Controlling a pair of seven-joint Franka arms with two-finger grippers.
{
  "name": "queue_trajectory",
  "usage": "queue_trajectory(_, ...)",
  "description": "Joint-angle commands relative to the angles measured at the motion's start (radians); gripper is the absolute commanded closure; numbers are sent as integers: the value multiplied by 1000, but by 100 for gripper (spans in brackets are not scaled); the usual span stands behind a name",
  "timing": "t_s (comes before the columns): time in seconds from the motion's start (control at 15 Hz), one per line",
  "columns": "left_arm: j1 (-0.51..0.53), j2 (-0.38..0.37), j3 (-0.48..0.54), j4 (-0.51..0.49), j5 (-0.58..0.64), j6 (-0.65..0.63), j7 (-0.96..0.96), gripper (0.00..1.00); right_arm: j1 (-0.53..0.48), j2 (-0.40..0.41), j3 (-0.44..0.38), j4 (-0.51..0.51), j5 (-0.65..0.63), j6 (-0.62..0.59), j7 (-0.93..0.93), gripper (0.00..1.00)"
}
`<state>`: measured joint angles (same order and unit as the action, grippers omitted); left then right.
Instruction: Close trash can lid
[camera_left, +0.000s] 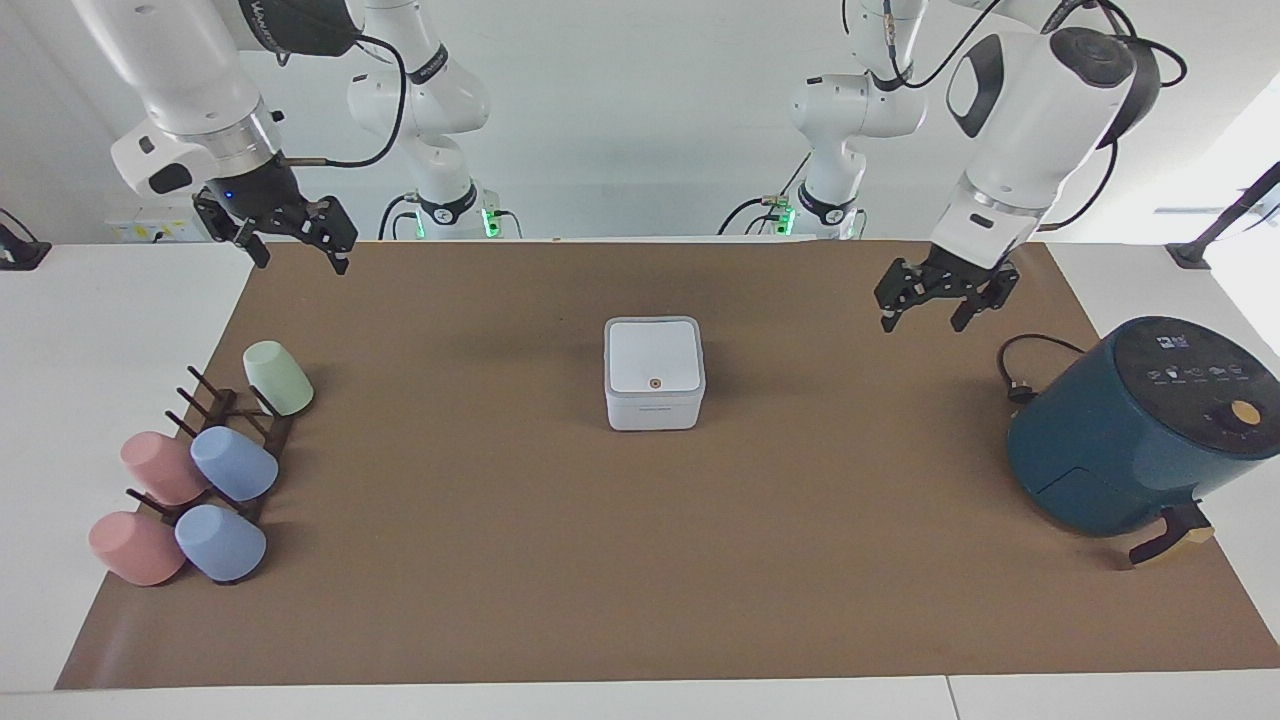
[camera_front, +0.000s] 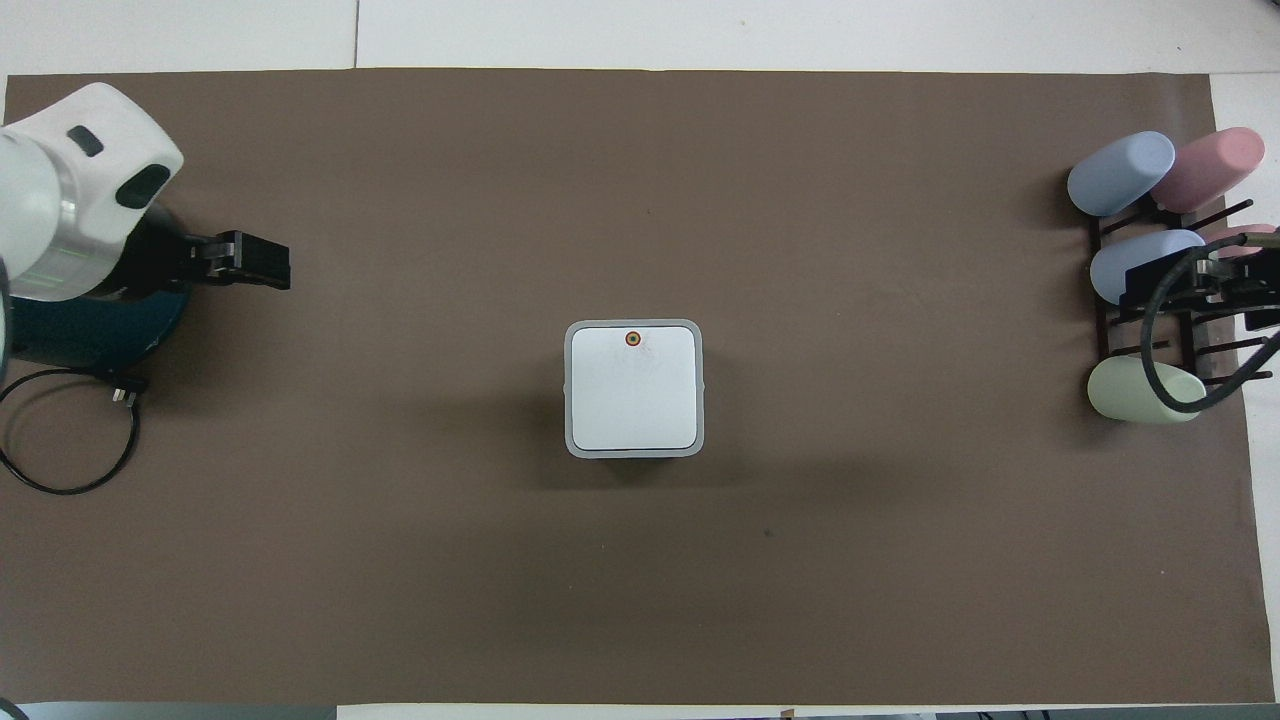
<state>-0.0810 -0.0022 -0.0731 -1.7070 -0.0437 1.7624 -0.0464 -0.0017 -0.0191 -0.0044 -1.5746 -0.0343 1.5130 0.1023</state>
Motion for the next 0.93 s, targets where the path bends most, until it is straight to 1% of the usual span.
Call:
queue_trajectory(0.0, 58, -44, -13, -14, 2, -76, 103, 0, -4, -21, 3, -27, 1, 12, -16, 0)
queue_trajectory(0.13, 67, -50, -10, 18, 4, -150, 102, 0, -4, -21, 3, -27, 1, 12, -16, 0)
queue_trajectory(0.27, 72, -35, -8, 116, 2, -254, 100, 0, -4, -21, 3, -25, 1, 12, -16, 0)
queue_trajectory(0.33, 72, -29, -7, 141, 2, -280, 99, 0, -4, -21, 3, -25, 1, 12, -16, 0)
queue_trajectory(0.47, 69, -33, -8, 130, 7, -268, 94, 0, -4, -21, 3, -27, 2, 12, -16, 0)
queue_trajectory(0.53, 67, -41, -7, 109, 7, -252, 100, 0, -4, -21, 3, -27, 1, 12, -16, 0)
queue_trajectory(0.73, 47, -64, -11, 38, 35, -147, 99, 0, -4, -21, 3, -27, 1, 12, -16, 0)
queue_trajectory(0.87, 29, -64, -11, 37, 35, -152, 97, 0, -4, -21, 3, -27, 1, 12, -16, 0)
